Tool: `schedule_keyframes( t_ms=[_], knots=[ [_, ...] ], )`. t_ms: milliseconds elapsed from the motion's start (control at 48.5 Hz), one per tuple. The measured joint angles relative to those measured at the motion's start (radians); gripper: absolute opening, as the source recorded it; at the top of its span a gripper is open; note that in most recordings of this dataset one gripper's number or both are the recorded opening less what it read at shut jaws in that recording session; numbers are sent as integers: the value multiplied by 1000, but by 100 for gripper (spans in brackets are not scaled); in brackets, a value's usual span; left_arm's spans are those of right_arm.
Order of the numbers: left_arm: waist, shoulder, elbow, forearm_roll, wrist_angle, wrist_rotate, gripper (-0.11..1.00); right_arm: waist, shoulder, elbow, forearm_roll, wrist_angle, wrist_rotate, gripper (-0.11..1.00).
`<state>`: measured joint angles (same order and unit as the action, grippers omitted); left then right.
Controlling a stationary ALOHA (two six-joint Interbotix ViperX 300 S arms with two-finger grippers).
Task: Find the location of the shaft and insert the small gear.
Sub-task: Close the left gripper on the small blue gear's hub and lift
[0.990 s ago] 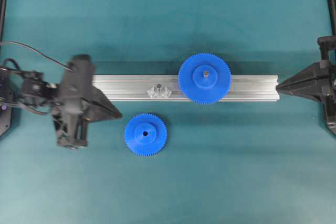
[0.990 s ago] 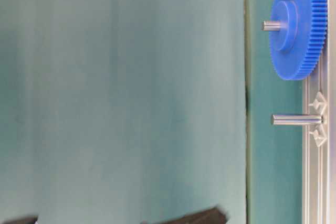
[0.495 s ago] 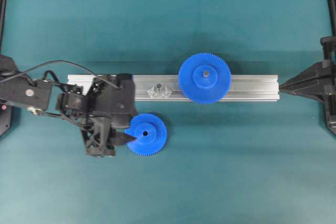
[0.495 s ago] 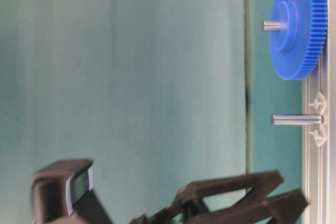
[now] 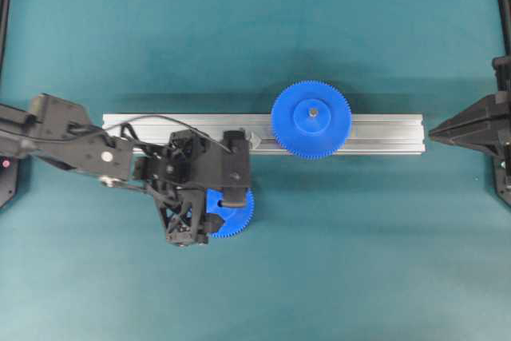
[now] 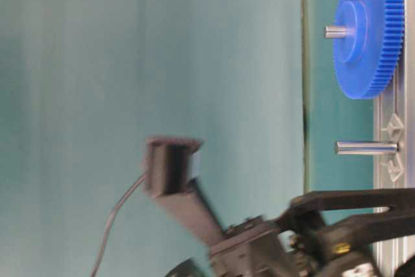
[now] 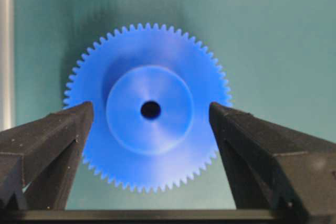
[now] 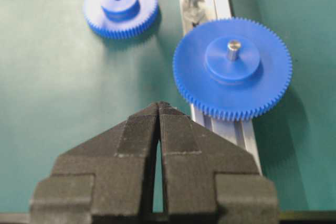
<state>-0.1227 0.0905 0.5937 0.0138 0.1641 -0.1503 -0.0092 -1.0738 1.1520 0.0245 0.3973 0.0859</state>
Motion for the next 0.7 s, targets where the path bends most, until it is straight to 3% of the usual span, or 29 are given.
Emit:
schedule_keyframes(
  t_ms=[701],
  knots=[
    [0, 57, -40, 0, 52, 9, 91, 0, -21, 20, 0, 0, 2, 4]
  ],
)
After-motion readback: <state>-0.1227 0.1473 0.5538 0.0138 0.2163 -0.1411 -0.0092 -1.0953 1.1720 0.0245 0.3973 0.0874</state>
